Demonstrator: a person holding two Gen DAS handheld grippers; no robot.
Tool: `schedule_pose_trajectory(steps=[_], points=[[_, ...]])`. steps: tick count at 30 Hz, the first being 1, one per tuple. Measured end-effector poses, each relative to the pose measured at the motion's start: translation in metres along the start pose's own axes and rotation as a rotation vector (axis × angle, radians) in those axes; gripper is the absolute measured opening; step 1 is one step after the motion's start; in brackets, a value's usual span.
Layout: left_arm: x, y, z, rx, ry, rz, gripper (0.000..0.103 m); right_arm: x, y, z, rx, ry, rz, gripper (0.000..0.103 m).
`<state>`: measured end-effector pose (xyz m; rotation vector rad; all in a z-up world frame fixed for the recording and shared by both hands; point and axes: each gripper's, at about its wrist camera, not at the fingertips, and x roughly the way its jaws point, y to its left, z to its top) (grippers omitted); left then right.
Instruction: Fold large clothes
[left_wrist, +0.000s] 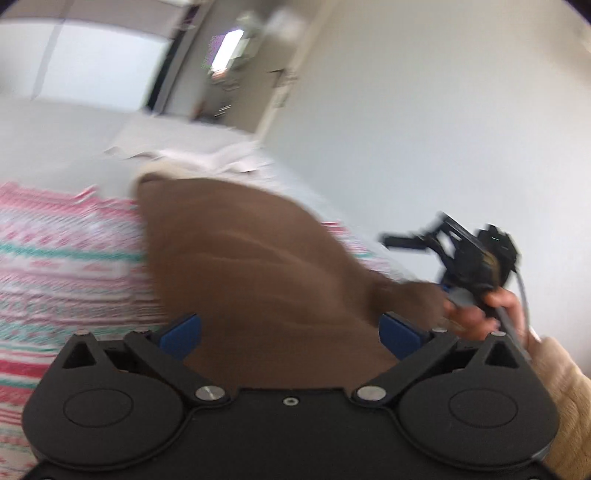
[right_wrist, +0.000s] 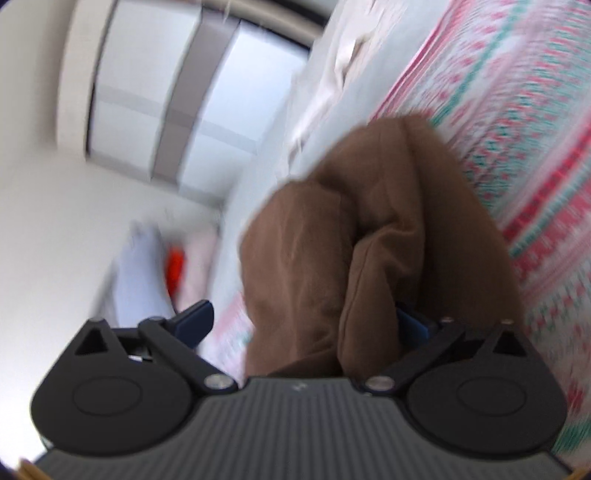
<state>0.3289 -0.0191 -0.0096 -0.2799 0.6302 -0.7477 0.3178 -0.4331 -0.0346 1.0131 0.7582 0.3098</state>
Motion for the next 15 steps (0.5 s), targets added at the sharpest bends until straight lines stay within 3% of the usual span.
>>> schedule_pose_trajectory(steps=[4,6,7,8,10,12,15], points=[[0.021,0.043,0.002,-0.162,0.040,0.033,0.103,0.030,0.008,0.018,-0.104,0.120,-0.107,0.090],[0.040,0.060,0.002,-0.274,0.044,0.033,0.103,0.044,0.012,0.016,-0.130,0.142,-0.147,0.071],[0.046,0.063,-0.002,-0.331,0.048,0.036,0.103,0.050,0.017,0.012,-0.156,0.138,-0.195,0.053],[0.055,0.070,0.000,-0.382,0.051,0.042,0.103,0.053,0.025,0.007,-0.180,0.122,-0.218,0.037],[0.064,0.080,-0.001,-0.459,0.047,0.056,0.103,0.052,0.047,-0.002,-0.247,0.070,-0.234,0.023],[0.069,0.082,0.000,-0.503,0.018,0.035,0.103,0.040,0.072,-0.009,-0.317,0.010,-0.231,0.018],[0.068,0.073,0.005,-0.517,-0.011,-0.006,0.103,0.001,0.092,-0.007,-0.318,-0.089,-0.106,0.015]])
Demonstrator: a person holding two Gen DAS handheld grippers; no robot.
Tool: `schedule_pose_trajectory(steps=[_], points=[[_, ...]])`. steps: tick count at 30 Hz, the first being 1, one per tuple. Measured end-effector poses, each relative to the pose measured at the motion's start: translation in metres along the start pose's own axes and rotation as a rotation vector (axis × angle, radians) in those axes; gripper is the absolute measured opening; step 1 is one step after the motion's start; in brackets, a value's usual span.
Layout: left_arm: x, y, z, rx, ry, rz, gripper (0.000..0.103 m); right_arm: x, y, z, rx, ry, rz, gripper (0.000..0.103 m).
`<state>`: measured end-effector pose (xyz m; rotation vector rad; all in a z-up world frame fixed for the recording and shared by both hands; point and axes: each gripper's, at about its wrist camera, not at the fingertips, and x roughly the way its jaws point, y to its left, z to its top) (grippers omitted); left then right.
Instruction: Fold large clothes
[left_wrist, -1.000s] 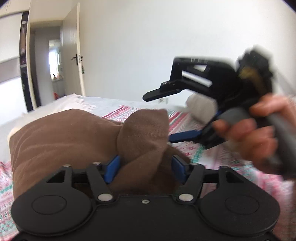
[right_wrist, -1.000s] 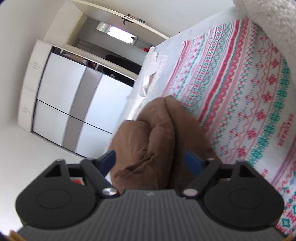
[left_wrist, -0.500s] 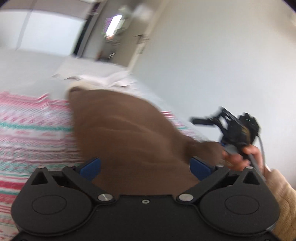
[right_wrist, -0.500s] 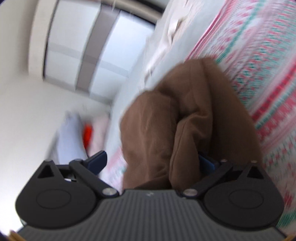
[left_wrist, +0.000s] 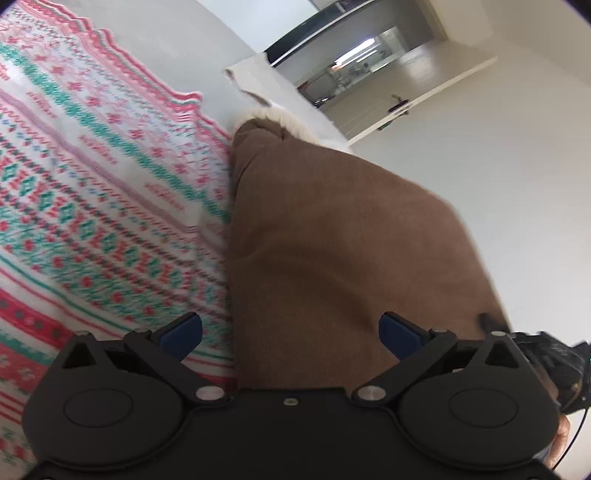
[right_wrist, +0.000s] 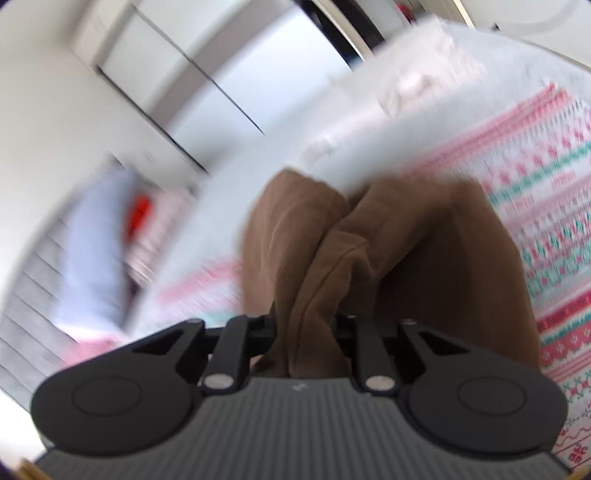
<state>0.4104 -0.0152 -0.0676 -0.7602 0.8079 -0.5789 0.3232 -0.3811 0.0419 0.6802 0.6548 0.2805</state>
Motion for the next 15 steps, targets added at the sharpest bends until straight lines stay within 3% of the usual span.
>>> schedule_pose_trajectory(steps=[4,7,9,10,14,15], points=[[0.004,-0.020,-0.004,0.057,0.016,-0.040,0.103,-0.045,-0.032,-0.004,0.064,-0.111,0.024,0.015],[0.021,-0.028,-0.012,0.106,0.066,-0.029,0.103,-0.042,-0.083,-0.026,0.182,-0.074,-0.116,0.017],[0.039,-0.028,-0.020,0.111,0.110,-0.009,0.103,-0.032,-0.115,-0.048,0.254,-0.040,-0.185,0.030],[0.046,-0.024,-0.023,0.090,0.117,-0.025,0.103,-0.029,-0.125,-0.058,0.275,-0.040,-0.184,0.039],[0.066,0.005,-0.029,-0.130,0.176,-0.135,0.103,-0.029,-0.150,-0.081,0.415,-0.089,-0.060,0.052],[0.065,0.005,-0.030,-0.131,0.169,-0.144,0.103,-0.033,-0.151,-0.082,0.428,-0.095,-0.053,0.054]])
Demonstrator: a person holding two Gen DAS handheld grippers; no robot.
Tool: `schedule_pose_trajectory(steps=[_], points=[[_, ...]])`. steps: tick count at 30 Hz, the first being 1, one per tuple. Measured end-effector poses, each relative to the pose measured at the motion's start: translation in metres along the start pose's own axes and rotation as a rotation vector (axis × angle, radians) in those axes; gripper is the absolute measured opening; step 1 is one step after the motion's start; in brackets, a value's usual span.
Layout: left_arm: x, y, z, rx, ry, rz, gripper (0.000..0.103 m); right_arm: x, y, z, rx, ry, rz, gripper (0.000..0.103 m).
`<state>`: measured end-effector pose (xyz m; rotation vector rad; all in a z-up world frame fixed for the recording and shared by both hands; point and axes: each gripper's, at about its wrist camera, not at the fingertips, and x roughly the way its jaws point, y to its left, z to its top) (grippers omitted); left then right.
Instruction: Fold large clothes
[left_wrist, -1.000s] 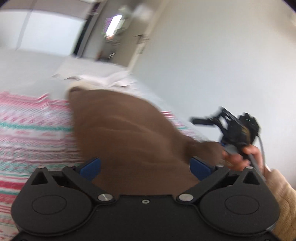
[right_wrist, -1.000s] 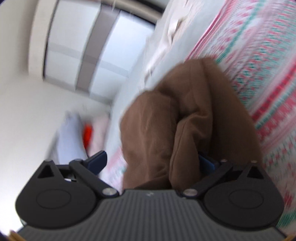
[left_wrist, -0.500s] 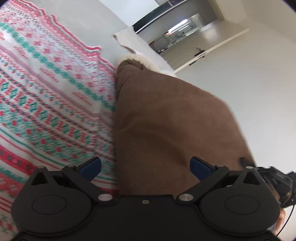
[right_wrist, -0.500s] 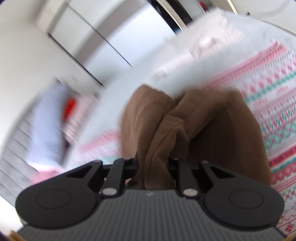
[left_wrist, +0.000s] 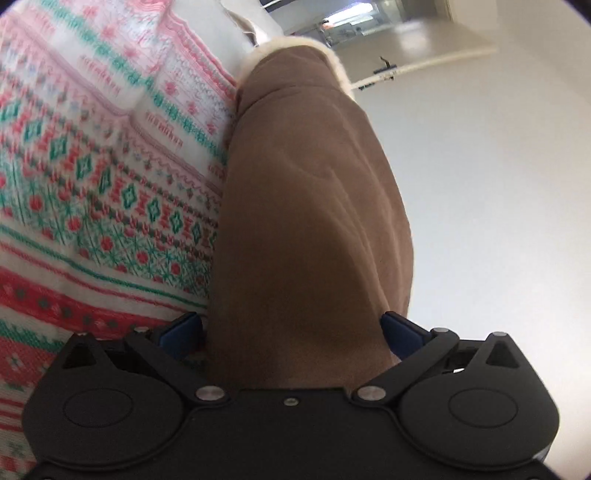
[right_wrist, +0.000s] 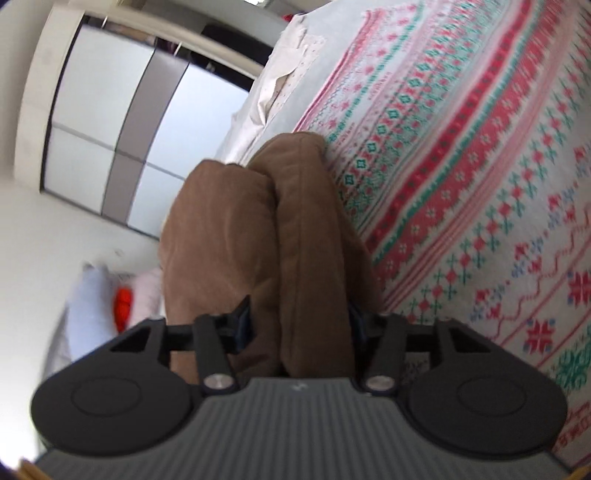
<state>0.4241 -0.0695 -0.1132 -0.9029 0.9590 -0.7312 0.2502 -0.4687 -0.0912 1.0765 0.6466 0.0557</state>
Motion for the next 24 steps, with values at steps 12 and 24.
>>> schedule_pose_trajectory(steps=[12,24], points=[[-0.016,-0.031,-0.023,0.072,-0.043,0.063,0.072,0.003,-0.014,-0.023,0.075,0.045,0.112,0.071],[-0.146,-0.071,-0.072,0.187,0.011,0.213,0.068,-0.037,0.064,-0.110,-0.074,0.275,0.122,0.067]])
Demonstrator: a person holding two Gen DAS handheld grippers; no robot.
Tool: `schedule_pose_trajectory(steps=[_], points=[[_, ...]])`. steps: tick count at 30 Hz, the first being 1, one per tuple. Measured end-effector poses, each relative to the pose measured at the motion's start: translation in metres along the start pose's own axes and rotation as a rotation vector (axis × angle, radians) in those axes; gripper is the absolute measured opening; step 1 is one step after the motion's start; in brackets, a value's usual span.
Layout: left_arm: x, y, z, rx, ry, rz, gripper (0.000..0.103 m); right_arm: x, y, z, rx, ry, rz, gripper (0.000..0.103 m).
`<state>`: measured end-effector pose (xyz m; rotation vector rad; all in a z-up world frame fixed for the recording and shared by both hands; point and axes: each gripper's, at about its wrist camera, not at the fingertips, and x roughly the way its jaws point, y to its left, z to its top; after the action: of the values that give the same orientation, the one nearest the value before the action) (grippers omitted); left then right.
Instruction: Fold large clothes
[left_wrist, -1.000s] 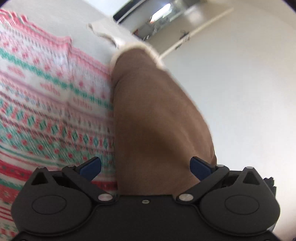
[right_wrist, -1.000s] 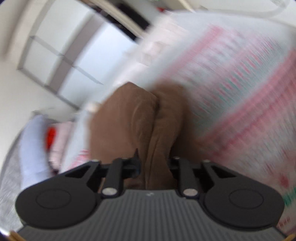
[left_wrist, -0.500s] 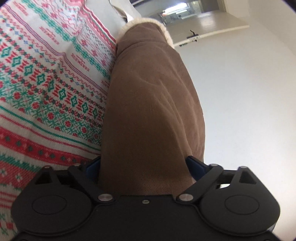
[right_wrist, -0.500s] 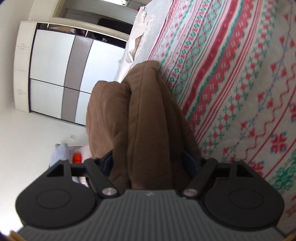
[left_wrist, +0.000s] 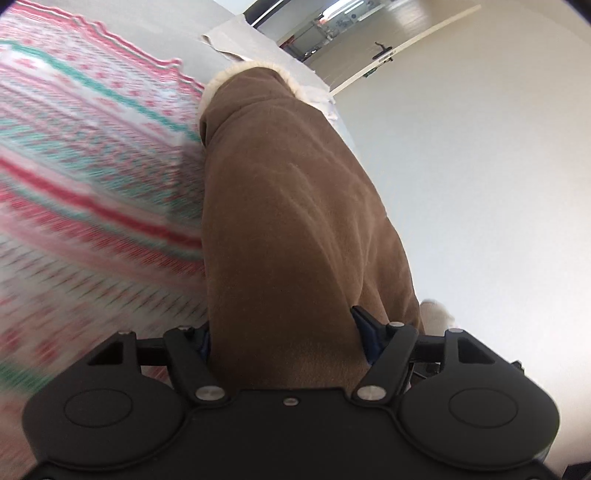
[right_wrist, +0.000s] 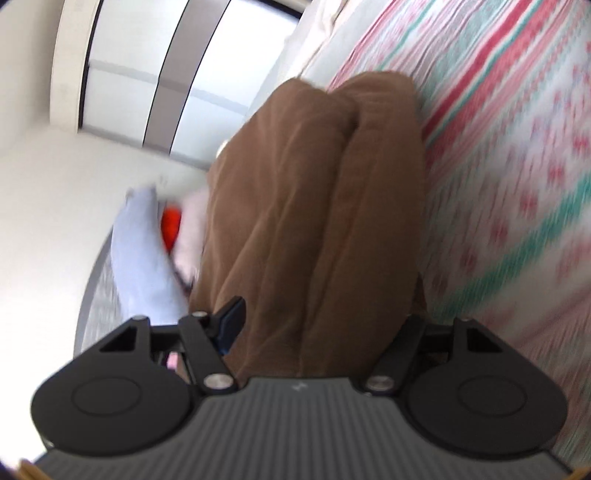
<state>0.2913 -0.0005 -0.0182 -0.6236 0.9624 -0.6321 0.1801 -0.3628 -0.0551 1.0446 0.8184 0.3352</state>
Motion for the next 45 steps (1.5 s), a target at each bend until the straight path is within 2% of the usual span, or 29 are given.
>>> schedule_pose_trajectory(steps=[3,4,5,7,9,13,16,18,21,23,26,28,30,31,32,34,36,39,42,43,45], points=[[-0.026,0.018,-0.025,-0.010,0.023,0.015,0.069,0.003,0.014,-0.035,-0.058,0.074,-0.024,0.067],[-0.028,0.027,-0.034,-0.020,0.026,0.029,0.074,0.004,0.017,-0.043,-0.081,0.078,-0.037,0.067],[-0.027,0.035,-0.042,-0.028,0.006,0.052,0.076,0.006,0.018,-0.048,-0.108,0.068,-0.067,0.068],[-0.027,0.046,-0.056,-0.013,-0.083,0.082,0.085,0.011,0.013,-0.053,-0.139,0.058,-0.138,0.070],[-0.030,0.045,-0.059,-0.010,-0.108,0.092,0.086,0.007,0.005,-0.055,-0.159,0.035,-0.142,0.073],[-0.048,0.019,-0.058,0.153,-0.153,0.164,0.087,-0.033,-0.014,-0.064,-0.146,0.020,-0.102,0.080],[-0.063,0.005,-0.061,0.290,-0.231,0.227,0.087,-0.056,-0.008,-0.060,-0.159,0.008,-0.151,0.089],[-0.064,0.001,-0.052,0.319,-0.263,0.243,0.087,-0.063,0.011,-0.058,-0.199,-0.048,-0.165,0.089],[-0.064,-0.008,-0.037,0.326,-0.321,0.236,0.087,-0.077,0.040,-0.043,-0.236,-0.138,-0.107,0.091],[-0.059,-0.014,-0.024,0.334,-0.362,0.228,0.087,-0.069,0.058,-0.029,-0.259,-0.167,-0.075,0.091],[-0.050,-0.018,-0.010,0.352,-0.417,0.223,0.087,-0.027,0.069,-0.007,-0.258,-0.151,-0.109,0.091],[-0.039,-0.016,-0.001,0.366,-0.438,0.234,0.085,0.010,0.065,0.011,-0.228,-0.129,-0.172,0.085],[-0.031,-0.017,0.005,0.398,-0.457,0.259,0.085,0.038,0.059,0.021,-0.199,-0.163,-0.277,0.062],[-0.027,-0.017,0.009,0.418,-0.468,0.266,0.080,0.050,0.059,0.023,-0.194,-0.163,-0.284,0.041],[-0.025,-0.019,0.011,0.440,-0.480,0.260,0.076,0.051,0.060,0.022,-0.199,-0.172,-0.267,0.029],[-0.025,-0.027,0.014,0.477,-0.503,0.223,0.066,0.036,0.075,0.015,-0.293,-0.236,-0.166,0.020],[-0.023,-0.034,0.019,0.510,-0.513,0.164,0.064,0.012,0.083,0.007,-0.371,-0.323,-0.085,0.018],[-0.001,-0.044,0.023,0.562,-0.476,0.135,0.064,-0.007,0.058,0.015,-0.337,-0.368,-0.106,0.018],[0.045,-0.040,0.027,0.599,-0.346,0.204,0.064,0.003,-0.003,0.028,-0.202,-0.315,-0.203,0.021],[0.059,-0.039,0.027,0.619,-0.302,0.241,0.064,0.010,-0.021,0.029,-0.164,-0.293,-0.210,0.026],[0.070,-0.042,0.020,0.719,-0.287,0.325,0.064,0.005,-0.036,0.027,-0.097,-0.289,-0.152,0.033]])
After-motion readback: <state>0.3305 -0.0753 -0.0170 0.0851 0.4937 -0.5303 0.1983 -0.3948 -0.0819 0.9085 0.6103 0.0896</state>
